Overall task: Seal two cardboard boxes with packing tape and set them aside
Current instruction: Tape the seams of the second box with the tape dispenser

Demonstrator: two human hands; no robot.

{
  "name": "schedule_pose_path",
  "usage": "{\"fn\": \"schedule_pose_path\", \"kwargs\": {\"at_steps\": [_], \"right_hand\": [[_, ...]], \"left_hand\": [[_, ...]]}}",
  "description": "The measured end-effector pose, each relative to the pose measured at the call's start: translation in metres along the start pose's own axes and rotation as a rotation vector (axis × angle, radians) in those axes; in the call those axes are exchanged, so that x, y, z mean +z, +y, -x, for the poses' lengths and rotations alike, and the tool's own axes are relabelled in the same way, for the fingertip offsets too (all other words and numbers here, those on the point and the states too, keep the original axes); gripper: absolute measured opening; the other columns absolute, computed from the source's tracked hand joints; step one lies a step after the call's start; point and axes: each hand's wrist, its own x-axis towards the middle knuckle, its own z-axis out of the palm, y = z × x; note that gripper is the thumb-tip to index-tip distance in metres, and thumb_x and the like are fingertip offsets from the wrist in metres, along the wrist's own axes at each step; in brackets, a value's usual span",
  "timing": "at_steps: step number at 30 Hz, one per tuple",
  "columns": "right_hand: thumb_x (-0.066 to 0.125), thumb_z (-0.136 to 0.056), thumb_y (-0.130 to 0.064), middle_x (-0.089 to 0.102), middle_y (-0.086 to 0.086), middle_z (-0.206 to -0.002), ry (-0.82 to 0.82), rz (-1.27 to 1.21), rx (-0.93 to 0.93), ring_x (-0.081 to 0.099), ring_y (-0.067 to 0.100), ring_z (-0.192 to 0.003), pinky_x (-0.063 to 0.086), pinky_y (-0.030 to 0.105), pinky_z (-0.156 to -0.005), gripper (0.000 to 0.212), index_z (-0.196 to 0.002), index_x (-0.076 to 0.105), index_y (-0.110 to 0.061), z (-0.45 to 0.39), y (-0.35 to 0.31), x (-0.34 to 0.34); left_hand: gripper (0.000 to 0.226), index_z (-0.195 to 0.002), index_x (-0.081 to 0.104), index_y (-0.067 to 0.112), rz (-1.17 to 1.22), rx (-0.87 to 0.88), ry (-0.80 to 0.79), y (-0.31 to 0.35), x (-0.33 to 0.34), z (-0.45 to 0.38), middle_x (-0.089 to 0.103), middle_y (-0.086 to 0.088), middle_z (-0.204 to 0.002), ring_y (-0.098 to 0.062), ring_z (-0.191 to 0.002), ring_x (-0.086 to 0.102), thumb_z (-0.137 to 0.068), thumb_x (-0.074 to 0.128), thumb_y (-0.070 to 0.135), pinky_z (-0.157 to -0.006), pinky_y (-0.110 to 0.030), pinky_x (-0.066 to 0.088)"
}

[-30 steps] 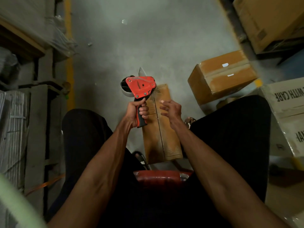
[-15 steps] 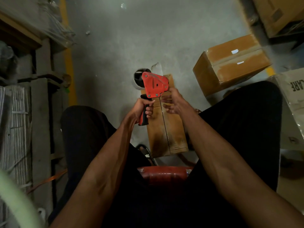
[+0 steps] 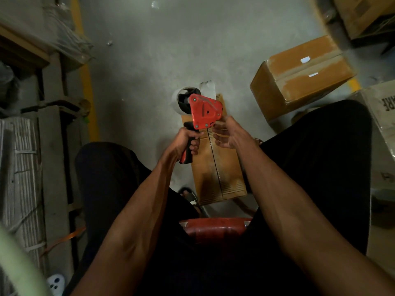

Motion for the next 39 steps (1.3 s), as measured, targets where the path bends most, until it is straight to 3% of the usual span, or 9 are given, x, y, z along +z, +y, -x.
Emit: {"fn": "schedule_pose_path", "kwargs": {"at_steps": [4, 7, 12, 14, 18, 23, 30, 34, 39], "right_hand": [[0.063, -0.09, -0.022, 0.076, 0.008, -0.086, 0.152, 0.151, -0.16, 0.067, 0.022, -0.066, 0.06, 0.033, -0.058, 0.022, -0.092, 0.072, -0.001, -0.016, 0.004, 0.0], [0.066, -0.087, -0.016, 0.076, 0.01, -0.079, 0.266, 0.279, -0.292, 0.068, 0.021, -0.057, 0.054, 0.028, -0.045, 0.023, -0.099, 0.073, 0.002, -0.032, 0.006, -0.005], [0.066, -0.094, -0.007, 0.065, 0.005, -0.069, 0.329, 0.161, -0.4, 0.061, 0.009, -0.041, 0.049, 0.022, -0.038, 0.014, -0.104, 0.071, 0.001, -0.048, 0.009, -0.011], [0.069, -0.09, -0.001, 0.061, 0.003, -0.061, 0.342, 0.19, -0.476, 0.055, 0.001, -0.035, 0.045, 0.016, -0.039, 0.005, -0.088, 0.074, 0.0, -0.053, 0.01, -0.013], [0.069, -0.082, 0.002, 0.061, -0.001, -0.052, 0.375, 0.263, -0.572, 0.057, 0.002, -0.041, 0.045, 0.018, -0.045, 0.03, -0.058, 0.068, -0.017, -0.067, 0.0, -0.009], [0.074, -0.078, -0.007, 0.064, -0.003, -0.05, 0.421, 0.312, -0.622, 0.06, 0.004, -0.044, 0.047, 0.022, -0.047, 0.013, -0.067, 0.079, -0.012, -0.088, -0.029, 0.007], [0.077, -0.082, -0.01, 0.045, -0.012, -0.055, 0.555, 0.289, -0.562, 0.047, 0.001, -0.05, 0.042, 0.024, -0.05, 0.037, -0.05, 0.059, -0.015, -0.132, -0.077, 0.016], [0.079, -0.088, -0.018, 0.062, 0.0, -0.068, 0.58, 0.242, -0.559, 0.054, 0.006, -0.061, 0.044, 0.02, -0.063, 0.022, -0.073, 0.072, -0.003, -0.143, -0.097, 0.013], [0.079, -0.089, -0.02, 0.062, 0.001, -0.071, 0.624, 0.223, -0.526, 0.059, 0.01, -0.068, 0.044, 0.021, -0.066, 0.025, -0.07, 0.065, -0.01, -0.156, -0.108, 0.02]], "left_hand": [[0.04, -0.058, 0.049, 0.02, -0.093, 0.066, 0.016, 0.001, -0.001, -0.001, 0.033, 0.004, -0.05, -0.009, -0.038, 0.028, -0.095, 0.05, 0.004, -0.041, -0.022, 0.024], [0.038, -0.059, 0.051, 0.022, -0.205, 0.118, 0.05, 0.0, -0.006, -0.006, 0.033, 0.001, -0.056, -0.013, -0.044, 0.029, -0.09, 0.058, 0.003, -0.043, -0.024, 0.026], [0.022, -0.07, 0.053, 0.013, -0.398, 0.165, 0.125, -0.002, -0.007, -0.018, 0.033, -0.002, -0.055, -0.015, -0.046, 0.028, -0.084, 0.062, 0.0, -0.048, -0.027, 0.022], [0.016, -0.071, 0.058, 0.011, -0.485, 0.187, 0.154, 0.002, -0.01, -0.022, 0.038, -0.003, -0.054, -0.016, -0.045, 0.031, -0.082, 0.058, -0.002, -0.048, -0.028, 0.023], [0.022, -0.068, 0.059, 0.013, -0.602, 0.251, 0.243, 0.016, -0.018, -0.038, 0.045, -0.004, -0.055, -0.014, -0.043, 0.037, -0.081, 0.056, -0.005, -0.045, -0.023, 0.026], [0.024, -0.065, 0.06, 0.018, -0.65, 0.318, 0.279, 0.043, -0.033, -0.063, 0.047, 0.002, -0.052, -0.01, -0.04, 0.037, -0.08, 0.063, -0.001, -0.041, -0.021, 0.029], [0.015, -0.073, 0.064, 0.002, -0.932, 0.374, 0.326, 0.089, -0.061, -0.093, 0.056, -0.005, -0.059, -0.014, -0.047, 0.046, -0.081, 0.052, 0.003, -0.04, -0.024, 0.039], [0.015, -0.083, 0.068, -0.002, -1.014, 0.381, 0.329, 0.106, -0.074, -0.11, 0.061, -0.01, -0.066, -0.017, -0.053, 0.051, -0.082, 0.054, 0.007, -0.044, -0.026, 0.043], [0.023, -0.086, 0.07, 0.0, -1.063, 0.378, 0.356, 0.125, -0.077, -0.131, 0.067, -0.017, -0.073, -0.018, -0.058, 0.054, -0.08, 0.055, 0.017, -0.056, -0.034, 0.05]]}}
